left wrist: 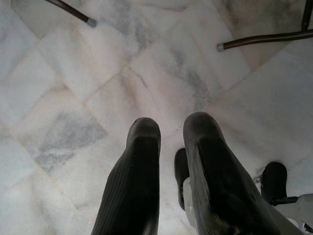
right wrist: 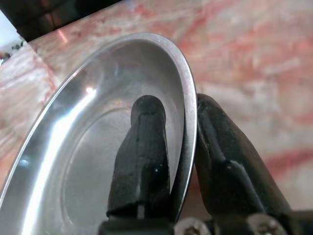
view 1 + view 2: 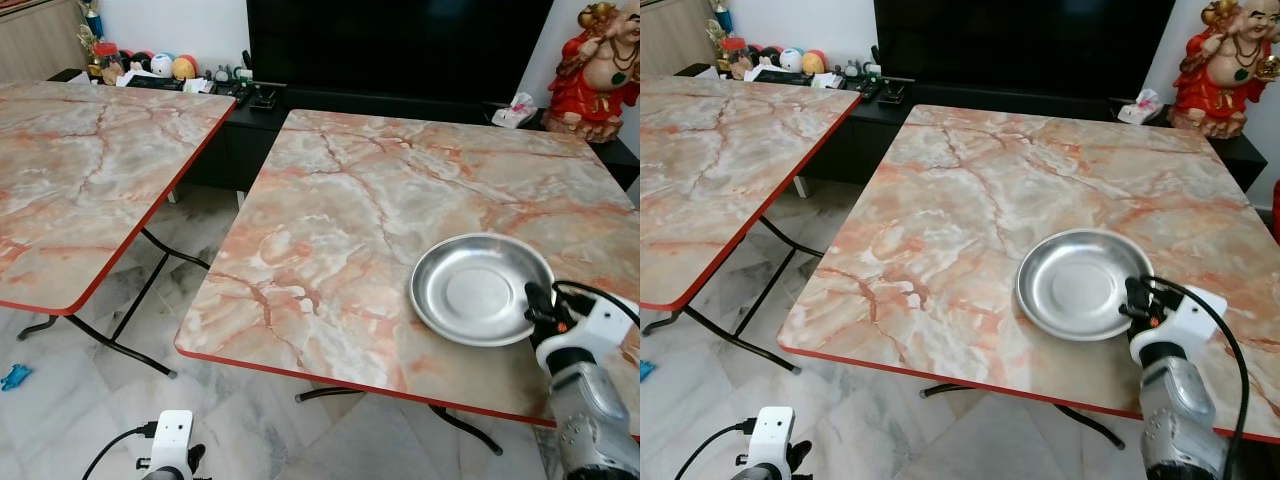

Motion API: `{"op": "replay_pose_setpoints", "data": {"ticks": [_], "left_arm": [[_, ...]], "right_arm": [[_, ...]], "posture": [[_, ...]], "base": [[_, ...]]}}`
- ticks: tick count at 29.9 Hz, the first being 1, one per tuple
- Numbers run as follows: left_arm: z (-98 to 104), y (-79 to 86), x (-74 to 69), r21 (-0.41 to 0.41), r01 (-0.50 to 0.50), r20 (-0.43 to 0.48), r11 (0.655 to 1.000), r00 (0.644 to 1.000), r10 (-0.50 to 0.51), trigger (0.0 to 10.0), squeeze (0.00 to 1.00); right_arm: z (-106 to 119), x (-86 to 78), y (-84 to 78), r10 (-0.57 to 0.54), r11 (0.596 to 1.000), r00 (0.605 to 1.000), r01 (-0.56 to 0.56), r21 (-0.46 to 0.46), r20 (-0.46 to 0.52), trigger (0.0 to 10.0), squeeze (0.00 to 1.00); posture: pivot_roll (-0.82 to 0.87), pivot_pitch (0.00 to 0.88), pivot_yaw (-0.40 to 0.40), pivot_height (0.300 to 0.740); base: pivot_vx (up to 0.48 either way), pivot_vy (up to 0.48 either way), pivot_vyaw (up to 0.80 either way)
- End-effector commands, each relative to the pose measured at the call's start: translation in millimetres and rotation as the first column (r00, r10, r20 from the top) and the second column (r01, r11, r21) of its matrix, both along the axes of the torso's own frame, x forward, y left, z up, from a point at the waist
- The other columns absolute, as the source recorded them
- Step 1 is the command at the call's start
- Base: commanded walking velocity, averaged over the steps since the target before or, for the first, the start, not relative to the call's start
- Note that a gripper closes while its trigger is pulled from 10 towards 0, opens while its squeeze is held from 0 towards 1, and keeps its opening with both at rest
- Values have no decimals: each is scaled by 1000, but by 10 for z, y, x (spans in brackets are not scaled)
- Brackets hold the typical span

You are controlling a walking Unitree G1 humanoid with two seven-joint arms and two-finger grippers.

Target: Setting the table

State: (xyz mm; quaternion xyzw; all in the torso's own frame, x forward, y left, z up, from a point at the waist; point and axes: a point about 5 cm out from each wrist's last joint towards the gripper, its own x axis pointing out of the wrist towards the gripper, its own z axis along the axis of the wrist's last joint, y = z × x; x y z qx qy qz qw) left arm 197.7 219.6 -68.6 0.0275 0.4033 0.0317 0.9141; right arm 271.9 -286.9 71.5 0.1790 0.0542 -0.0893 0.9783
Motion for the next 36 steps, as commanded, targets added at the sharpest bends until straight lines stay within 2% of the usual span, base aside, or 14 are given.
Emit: {"op": "replay_pose_setpoints", "data": {"ticks": [1, 7, 13, 17, 22, 27, 28, 29, 30, 36], "left_arm": [[-32, 12, -55, -5, 0, -33, 1000, 999, 0, 10000, 0], [-35, 13, -59, -8, -2, -34, 1000, 999, 1, 10000, 0], [-38, 11, -65, -10, -1, -36, 1000, 999, 1, 10000, 0], [-39, 7, -66, -12, -1, -37, 1000, 999, 0, 10000, 0], [-38, 5, -62, -13, 2, -36, 1000, 999, -2, 10000, 0], [-34, 9, -55, -12, 4, -35, 1000, 999, -4, 10000, 0], [-33, 9, -54, -12, 3, -35, 1000, 999, -4, 10000, 0], [-33, 9, -54, -12, 3, -35, 1000, 999, -4, 10000, 0], [-33, 7, -53, -14, 3, -34, 1000, 999, -4, 10000, 0], [-33, 10, -55, -14, 1, -34, 1000, 999, -1, 10000, 0]], "right_arm": [[8, -20, -47, 2, 1000, 1000, -2, 23, 4, 10000, 0], [-61, -64, -43, 26, 998, 999, -24, 62, -33, 10000, 0], [-118, -189, -112, 53, 997, 996, -48, 68, -73, 10000, 0], [-194, -293, -180, 73, 997, 986, -71, 19, -149, 10000, 0], [-202, -372, -340, 36, 999, 980, -41, -18, -195, 10000, 0], [-238, -379, -309, 65, 997, 971, -72, -20, -229, 10000, 0], [-253, -376, -281, 83, 996, 969, -90, -18, -234, 10000, 427], [-253, -376, -281, 83, 996, 969, -90, -18, -234, 10000, 427], [-275, -371, -247, 94, 995, 965, -100, -13, -243, 10000, 643], [-323, -366, -179, 126, 991, 955, -134, -13, -267, 10000, 624]], "posture": [[90, 0, -24, 740], [98, 0, -27, 740], [92, 0, -25, 740], [93, 0, -25, 740], [88, 0, -21, 740], [90, 0, -20, 740], [91, 0, -21, 740], [91, 0, -21, 740], [93, 0, -22, 740], [96, 0, -24, 740]], "base": [[0, 0, 0], [0, 0, 0], [0, 0, 0], [0, 0, 0], [0, 0, 0], [0, 0, 0], [0, 0, 0], [0, 0, 0], [0, 0, 0], [0, 0, 0]]}}
